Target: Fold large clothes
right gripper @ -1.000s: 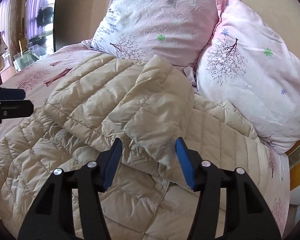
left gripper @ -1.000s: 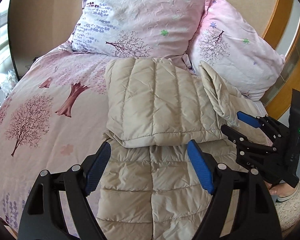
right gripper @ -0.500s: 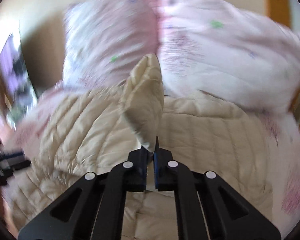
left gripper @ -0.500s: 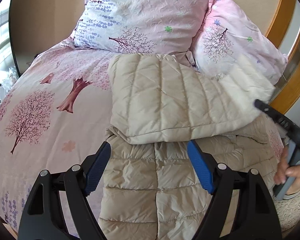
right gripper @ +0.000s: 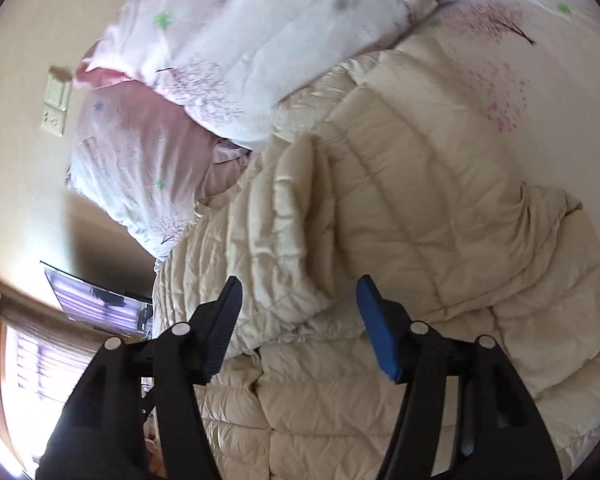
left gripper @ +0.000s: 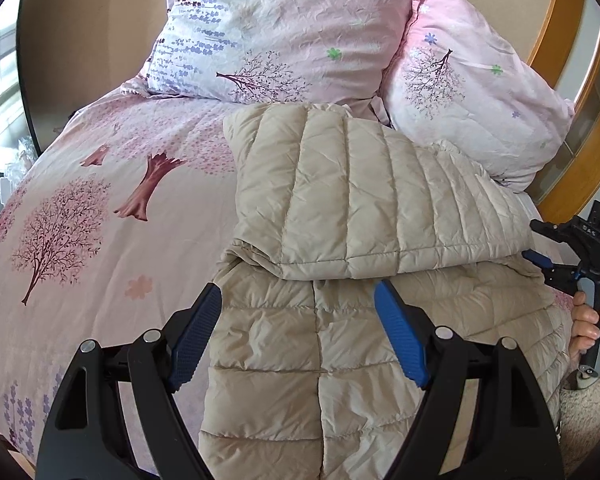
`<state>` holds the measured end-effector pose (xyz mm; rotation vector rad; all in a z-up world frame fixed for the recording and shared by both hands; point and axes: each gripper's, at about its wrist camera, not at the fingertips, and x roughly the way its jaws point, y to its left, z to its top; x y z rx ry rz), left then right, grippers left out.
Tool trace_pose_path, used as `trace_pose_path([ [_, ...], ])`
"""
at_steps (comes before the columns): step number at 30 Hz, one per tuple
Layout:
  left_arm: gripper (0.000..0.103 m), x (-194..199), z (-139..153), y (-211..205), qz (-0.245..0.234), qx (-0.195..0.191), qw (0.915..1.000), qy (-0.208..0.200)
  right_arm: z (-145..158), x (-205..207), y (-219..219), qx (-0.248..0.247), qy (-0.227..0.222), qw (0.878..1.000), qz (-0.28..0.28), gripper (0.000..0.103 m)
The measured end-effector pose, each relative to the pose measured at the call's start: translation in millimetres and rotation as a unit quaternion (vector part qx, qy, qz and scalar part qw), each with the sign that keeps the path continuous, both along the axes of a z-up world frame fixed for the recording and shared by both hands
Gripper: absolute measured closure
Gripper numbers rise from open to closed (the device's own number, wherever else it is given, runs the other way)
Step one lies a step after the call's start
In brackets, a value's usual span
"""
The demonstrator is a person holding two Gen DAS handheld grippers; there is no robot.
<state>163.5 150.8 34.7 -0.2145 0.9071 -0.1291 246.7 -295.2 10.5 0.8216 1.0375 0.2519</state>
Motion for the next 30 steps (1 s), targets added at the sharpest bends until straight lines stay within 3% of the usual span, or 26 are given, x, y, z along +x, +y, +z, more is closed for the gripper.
trace_pose_path([
  [3, 0.023, -0.7, -0.3, -0.3, 0.001, -0.002, 1.0, 0.001, -7.6, 3.4, 2.0, 0.008, 0.007, 1.0, 0.004, 0.046],
  [5, 0.023, -1.4, -0.2, -0.8, 0.002, -0.002, 1.0, 0.0, -11.5, 6.9, 7.1, 0.005, 0.004, 1.0, 0.009, 0.068],
  [6, 0.023, -1.6, -0.5, -0.8, 0.002, -0.003, 1.0, 0.0, -12.5, 8.2, 9.8, 0.003, 0.001, 1.0, 0.016, 0.09],
  [7, 0.023, -1.4, -0.2, -0.4, 0.001, -0.003, 1.0, 0.0, -11.2, 6.9, 10.7, -0.001, -0.005, 1.0, 0.018, 0.095],
  [12, 0.02, -9.1, 0.7, 3.6, 0.006, 0.0, 0.9997, -0.025, 9.7, -4.8, 10.3, -0.049, -0.054, 0.997, -0.01, 0.097],
  [18, 0.016, -20.6, 1.5, 11.7, 0.015, -0.005, 0.9978, -0.065, -20.7, 3.2, 12.8, -0.113, 0.032, 0.993, -0.014, 0.097],
  [21, 0.016, -25.8, 1.7, 13.5, 0.007, -0.002, 0.9986, -0.052, -24.0, 5.1, 15.2, -0.131, 0.042, 0.99, -0.003, 0.094],
  [23, 0.016, -34.5, 3.5, 14.3, 0.003, 0.008, 0.9988, -0.049, -15.1, -0.7, 13.9, -0.131, 0.03, 0.991, 0.005, 0.086],
  [27, 0.016, -57.5, 4.6, 25.9, -0.011, -0.019, 0.9992, -0.032, 11.1, -28.1, -1.8, -0.121, -0.012, 0.992, 0.019, 0.044],
  [30, 0.016, -72.7, 3.4, 35.7, -0.012, -0.045, 0.9986, -0.024, 24.5, -55.4, -23.9, -0.111, -0.03, 0.993, 0.038, 0.034],
])
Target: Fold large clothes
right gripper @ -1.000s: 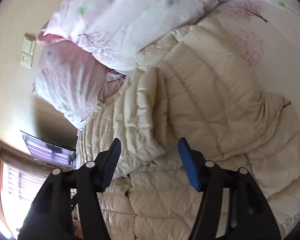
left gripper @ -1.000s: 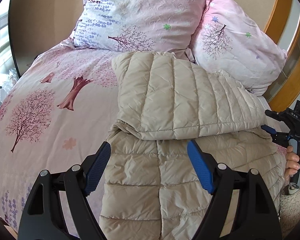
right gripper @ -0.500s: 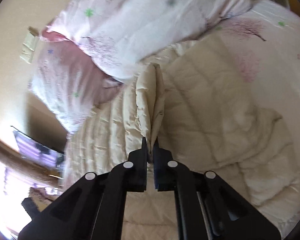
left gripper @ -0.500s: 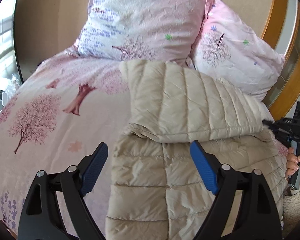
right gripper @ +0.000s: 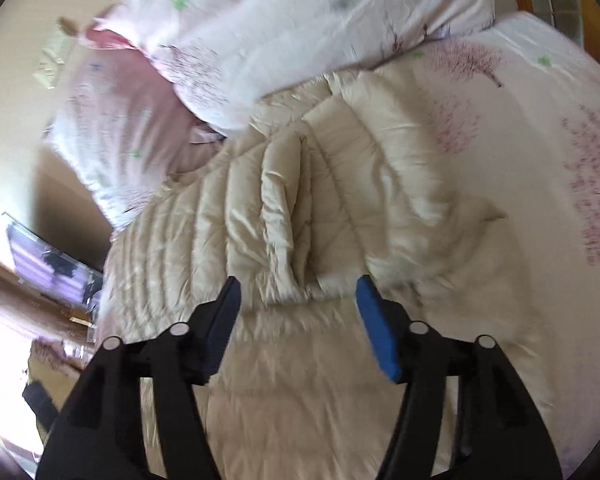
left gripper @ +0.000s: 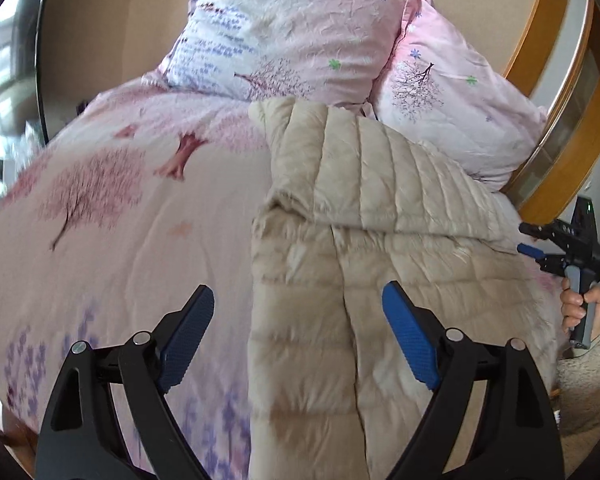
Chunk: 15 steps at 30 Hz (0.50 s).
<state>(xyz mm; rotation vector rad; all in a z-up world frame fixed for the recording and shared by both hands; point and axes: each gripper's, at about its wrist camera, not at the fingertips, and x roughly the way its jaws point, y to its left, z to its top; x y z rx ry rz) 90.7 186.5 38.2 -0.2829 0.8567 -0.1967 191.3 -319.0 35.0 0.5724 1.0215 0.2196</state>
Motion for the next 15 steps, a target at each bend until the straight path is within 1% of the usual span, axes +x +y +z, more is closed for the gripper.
trace_pose_path([
  [2, 0.016, -14.0, 0.2, 5.5, 0.001, -0.014, 0.9999, -0.005, 6.0, -17.1, -14.5, 0.003, -0.003, 1.0, 0.011, 0.031],
  [4, 0.016, -25.1, 0.0, 8.7, 0.0, -0.009, 1.0, 0.0, 9.3, -37.8, -32.2, -0.006, -0.002, 1.0, 0.015, 0.029],
  [5, 0.016, -29.9, -1.2, 10.3, -0.007, -0.013, 0.9999, 0.004, 9.2, -50.1, -43.3, -0.015, 0.001, 1.0, 0.015, 0.028],
  [8, 0.016, -44.8, -9.9, 16.1, -0.024, -0.048, 0.9983, 0.026, 2.9, -84.2, -72.7, -0.033, 0.014, 0.999, 0.004, 0.028],
  [10, 0.02, -51.9, -16.6, 18.7, -0.028, -0.059, 0.9971, 0.04, -5.7, -107.6, -95.4, -0.023, 0.03, 0.999, -0.005, 0.028],
  [13, 0.02, -62.8, -24.3, 20.9, -0.03, -0.07, 0.9958, 0.051, -20.1, -129.1, -111.2, -0.007, 0.05, 0.999, -0.013, 0.028],
  [15, 0.022, -69.8, -27.5, 20.7, -0.036, -0.083, 0.9945, 0.053, -29.8, -137.4, -115.3, 0.006, 0.061, 0.998, -0.012, 0.028],
])
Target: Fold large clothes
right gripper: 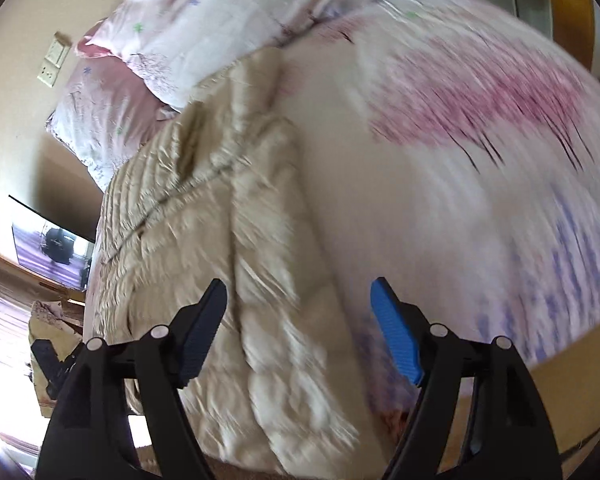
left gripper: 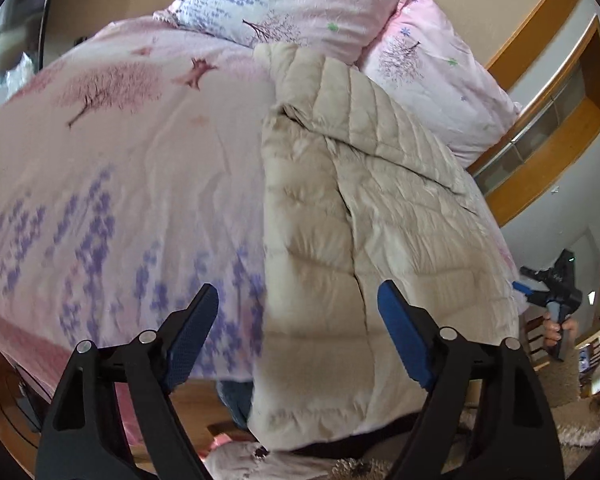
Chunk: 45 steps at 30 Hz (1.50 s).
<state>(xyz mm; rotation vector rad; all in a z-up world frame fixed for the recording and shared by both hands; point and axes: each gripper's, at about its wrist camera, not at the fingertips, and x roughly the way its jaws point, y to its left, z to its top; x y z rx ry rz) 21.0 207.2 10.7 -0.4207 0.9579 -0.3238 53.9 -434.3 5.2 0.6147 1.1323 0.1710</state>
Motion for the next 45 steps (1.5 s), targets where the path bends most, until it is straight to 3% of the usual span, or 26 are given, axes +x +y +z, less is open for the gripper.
trace_pose_path([
  [6, 0.033, -13.5, -9.9, -5.0, -0.017, -0.036, 0.9992, 0.01, -17.9, -14.1, 0.5, 0.031, 0.016, 0.999, 0.017, 0.034],
  [12, 0.035, -26.6, -12.9, -8.5, -0.026, -0.059, 0.9979, 0.003, -20.8, -24.3, 5.7, 0.052, 0.019, 0.998, 0.038, 0.043],
  [19, 0.036, -49.8, -22.7, -9.7, -0.044, -0.104, 0.9936, -0.002, -31.3, -43.5, 10.3, 0.128, 0.022, 0.989, 0.072, 0.046],
  [24, 0.036, -57.4, -33.3, -16.0, -0.052, -0.106, 0.993, 0.009, -28.4, -55.0, 19.4, 0.123, 0.018, 0.987, 0.101, 0.047],
  [28, 0.036, -55.0, -47.7, -15.9, -0.038, -0.105, 0.9934, 0.025, -35.9, -63.6, 27.9, 0.095, 0.042, 0.988, 0.117, 0.048],
  [33, 0.036, -50.8, -61.2, -14.6, -0.027, -0.125, 0.9915, 0.028, -49.7, -66.3, 31.3, 0.126, 0.046, 0.984, 0.121, 0.048],
  [34, 0.036, -49.4, -64.2, -16.0, -0.028, -0.126, 0.9912, 0.03, -51.2, -67.2, 34.0, 0.13, 0.045, 0.983, 0.125, 0.049],
  [35, 0.036, -48.2, -66.5, -18.0, -0.031, -0.127, 0.9909, 0.031, -51.5, -68.3, 35.4, 0.133, 0.043, 0.982, 0.129, 0.06],
  [36, 0.038, -47.3, -67.0, -19.2, -0.033, -0.128, 0.9907, 0.03, -51.6, -69.2, 38.5, 0.14, 0.041, 0.98, 0.133, 0.075],
  [37, 0.043, -46.9, -67.7, -20.4, -0.035, -0.132, 0.9901, 0.029, -49.7, -71.3, 40.2, 0.147, 0.035, 0.979, 0.137, 0.079],
  [39, 0.064, -48.3, -67.4, -20.9, -0.042, -0.143, 0.9885, 0.028, -43.7, -72.8, 42.5, 0.144, 0.021, 0.979, 0.145, 0.087],
  [42, 0.085, -54.4, -60.1, -20.6, -0.053, -0.147, 0.9874, 0.019, -30.8, -72.9, 50.0, 0.138, 0.004, 0.979, 0.152, 0.09],
  [45, 0.091, -60.7, -43.0, -19.5, -0.057, -0.151, 0.9869, -0.006, -13.2, -71.5, 55.3, 0.133, -0.022, 0.979, 0.156, 0.091],
])
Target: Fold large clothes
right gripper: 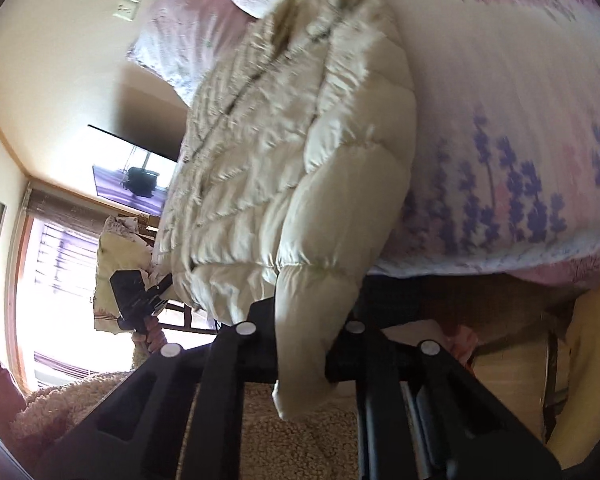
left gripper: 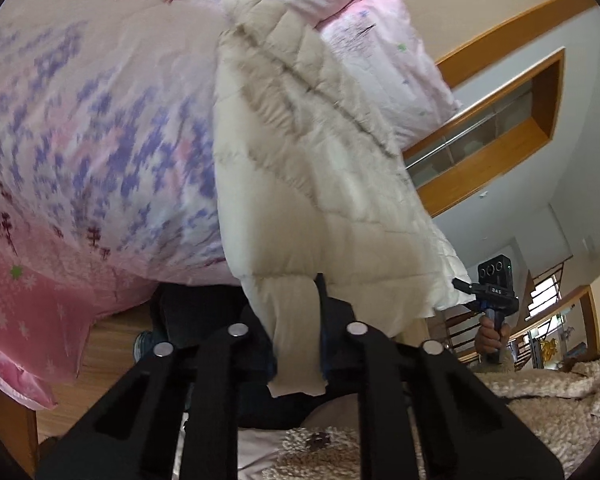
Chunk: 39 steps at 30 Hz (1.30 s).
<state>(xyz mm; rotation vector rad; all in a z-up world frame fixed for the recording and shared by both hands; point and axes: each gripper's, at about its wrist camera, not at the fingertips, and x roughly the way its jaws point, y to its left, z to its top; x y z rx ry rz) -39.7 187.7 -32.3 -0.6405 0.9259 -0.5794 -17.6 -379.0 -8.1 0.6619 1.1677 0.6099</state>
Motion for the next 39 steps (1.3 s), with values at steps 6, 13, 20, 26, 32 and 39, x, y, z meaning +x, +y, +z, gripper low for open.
trace_pose_path([
  [6, 0.094, -0.8, 41.9, 9.7, 0.028, -0.024, 0.9968, -0.071, 48.1, 3.8, 8.3, -0.006, -0.088, 0.996, -0.021, 0.092],
  [13, 0.094, 14.9, 76.8, 16.5, 0.054, -0.03, 0.9912, -0.117, 96.3, 8.2, 0.1, 0.005, -0.192, 0.977, -0.091, 0.093],
  [20, 0.094, 33.0, 102.3, 22.6, 0.084, -0.028, 0.9854, -0.145, 122.5, 17.2, -6.4, -0.003, -0.254, 0.956, -0.147, 0.093],
  [26, 0.094, 48.3, 119.2, 16.4, 0.102, 0.005, 0.9797, -0.172, 138.3, 26.2, 9.2, -0.045, -0.3, 0.938, -0.166, 0.093],
  [32, 0.094, 68.3, 130.6, 17.8, 0.11, 0.008, 0.9775, -0.18, 149.0, 41.2, 14.2, -0.054, -0.322, 0.929, -0.176, 0.093],
  [39, 0.094, 89.6, 145.9, 16.3, 0.118, 0.022, 0.9737, -0.193, 161.8, 54.7, 23.1, -0.077, -0.349, 0.916, -0.181, 0.093],
])
